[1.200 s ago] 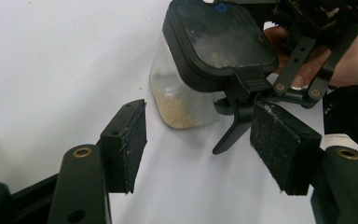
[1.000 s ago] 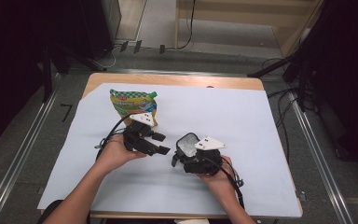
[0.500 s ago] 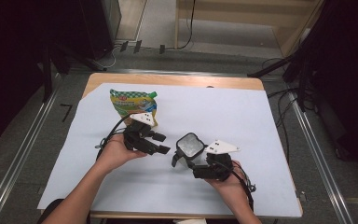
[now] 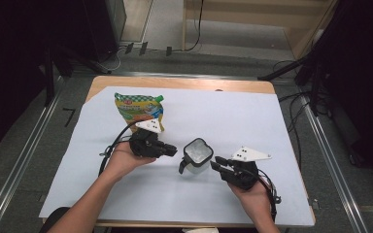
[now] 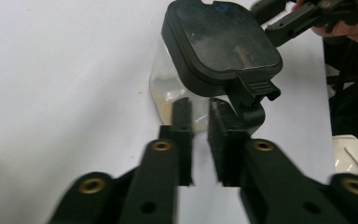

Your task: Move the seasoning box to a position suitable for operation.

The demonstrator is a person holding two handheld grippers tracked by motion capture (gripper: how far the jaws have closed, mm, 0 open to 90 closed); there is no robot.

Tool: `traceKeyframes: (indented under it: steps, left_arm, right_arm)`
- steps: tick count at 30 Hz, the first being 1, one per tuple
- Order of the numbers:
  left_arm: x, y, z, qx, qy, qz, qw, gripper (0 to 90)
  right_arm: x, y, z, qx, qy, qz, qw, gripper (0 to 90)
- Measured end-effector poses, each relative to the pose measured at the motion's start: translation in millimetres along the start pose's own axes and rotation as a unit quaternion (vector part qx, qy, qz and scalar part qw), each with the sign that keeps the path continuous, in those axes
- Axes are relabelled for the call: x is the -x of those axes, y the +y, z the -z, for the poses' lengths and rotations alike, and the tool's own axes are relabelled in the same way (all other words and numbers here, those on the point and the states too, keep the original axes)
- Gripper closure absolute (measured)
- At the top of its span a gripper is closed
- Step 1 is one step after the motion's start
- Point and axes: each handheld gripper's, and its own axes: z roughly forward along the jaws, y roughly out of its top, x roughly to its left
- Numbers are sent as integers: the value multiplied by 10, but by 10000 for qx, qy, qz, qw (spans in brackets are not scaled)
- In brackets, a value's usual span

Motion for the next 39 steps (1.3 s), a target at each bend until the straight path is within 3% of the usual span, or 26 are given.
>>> traceKeyframes:
  steps: [5, 12, 20, 21, 25, 32, 36, 39]
  left_arm:
    - [-37, -6, -9, -91, -201, 160, 9996, 900]
    - [-21, -12, -123, -218, -231, 153, 9994, 900]
    - [68, 16, -292, -309, -379, -48, 9988, 900]
    - [89, 16, -303, -310, -319, -51, 9990, 900]
    - [100, 9, -305, -225, -340, 28, 9992, 900]
    - [126, 13, -319, -220, -317, -59, 9992, 900]
    - [154, 1, -334, -177, -382, 51, 9991, 900]
    - [183, 3, -346, -203, -394, -18, 9990, 900]
  right_arm:
    - [-45, 0, -76, -154, 92, 43, 9998, 900]
    - [-61, 4, -131, -248, 68, -18, 9997, 900]
    - [-53, 6, -132, -251, 87, -15, 9996, 900]
    - [-52, 6, -132, -251, 86, -17, 9996, 900]
    - [-34, 6, -156, -317, 96, -110, 9994, 900]
    - [8, 37, -192, -284, 11, -133, 9995, 900]
    - [31, 46, -215, -253, 9, -130, 9996, 900]
    - [44, 60, -232, -250, -28, -174, 9995, 900]
